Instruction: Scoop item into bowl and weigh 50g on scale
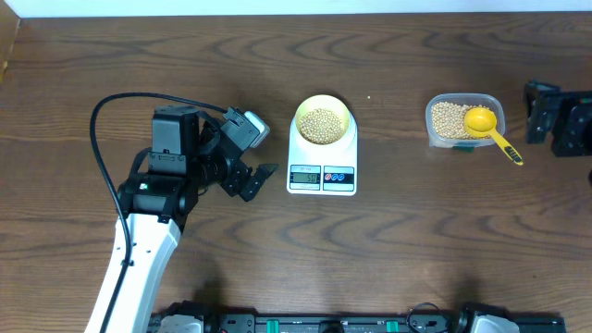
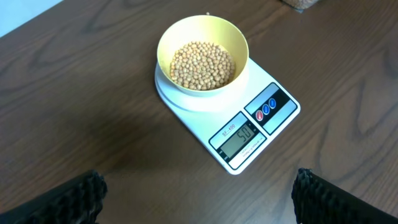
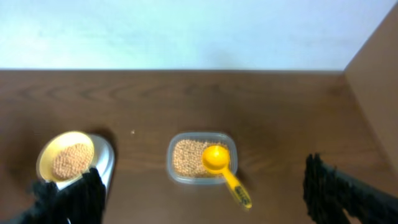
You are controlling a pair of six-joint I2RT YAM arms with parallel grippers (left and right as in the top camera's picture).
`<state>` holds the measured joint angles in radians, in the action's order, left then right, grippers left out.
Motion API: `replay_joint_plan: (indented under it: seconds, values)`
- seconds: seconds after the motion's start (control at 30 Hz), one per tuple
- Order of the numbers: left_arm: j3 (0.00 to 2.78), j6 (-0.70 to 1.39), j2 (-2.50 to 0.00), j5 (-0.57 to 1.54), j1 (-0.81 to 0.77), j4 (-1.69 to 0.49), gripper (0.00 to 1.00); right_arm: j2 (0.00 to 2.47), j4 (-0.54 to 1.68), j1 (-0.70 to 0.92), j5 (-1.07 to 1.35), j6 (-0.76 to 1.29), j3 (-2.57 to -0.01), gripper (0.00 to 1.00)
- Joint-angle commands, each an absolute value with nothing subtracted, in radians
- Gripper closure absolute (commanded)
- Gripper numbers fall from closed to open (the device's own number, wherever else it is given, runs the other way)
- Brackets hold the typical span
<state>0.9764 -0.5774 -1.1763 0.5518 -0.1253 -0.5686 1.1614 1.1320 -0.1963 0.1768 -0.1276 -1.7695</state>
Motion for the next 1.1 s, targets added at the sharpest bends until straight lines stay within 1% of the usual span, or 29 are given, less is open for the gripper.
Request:
replay_joint_plan:
  seconds: [0.0,0.1,0.3,0.57,0.63,0.83,0.93,1.07]
  values:
    - [0.972,-0.587,-1.183,0.556,-0.123,-0.567,0.02,1.046,0.983,-0.159,0.136,-0.183,-1.570,0.01]
    - [0.972,-0.587,-1.183,0.556,-0.123,-0.567,0.02,0.932,0.808,-0.136,0.136,-0.219,-1.364,0.01]
    - [0.972,-0.587,-1.183,0.556,-0.123,-0.567,0.02,0.706,0.492,-0.117,0.141,-0.227,-0.981,0.01]
    - [0.972,-0.587,-1.183,0.556,-0.123,-0.567,0.02,0.443,0.244,-0.052,0.130,-0.340,-0.595,0.01]
    - [0.972,-0.587,-1.183,0.556,-0.123,-0.567,0.02,0.337,0.164,-0.033,0.107,-0.338,-0.450,0.01]
    - [0.972,-0.587,-1.183,0.556,-0.123,-0.567,0.02,0.165,0.091,-0.022,0.106,-0.338,-0.250,0.01]
    - [0.972,-0.587,-1.183,0.556,-0.123,-0.568,0.02,0.101,0.089,-0.022,0.107,-0.336,-0.189,0.01]
    - [0.972,-0.587,-1.183,0.556,-0.123,-0.568,0.03,0.042,0.089,-0.022,0.107,-0.283,-0.123,0.01]
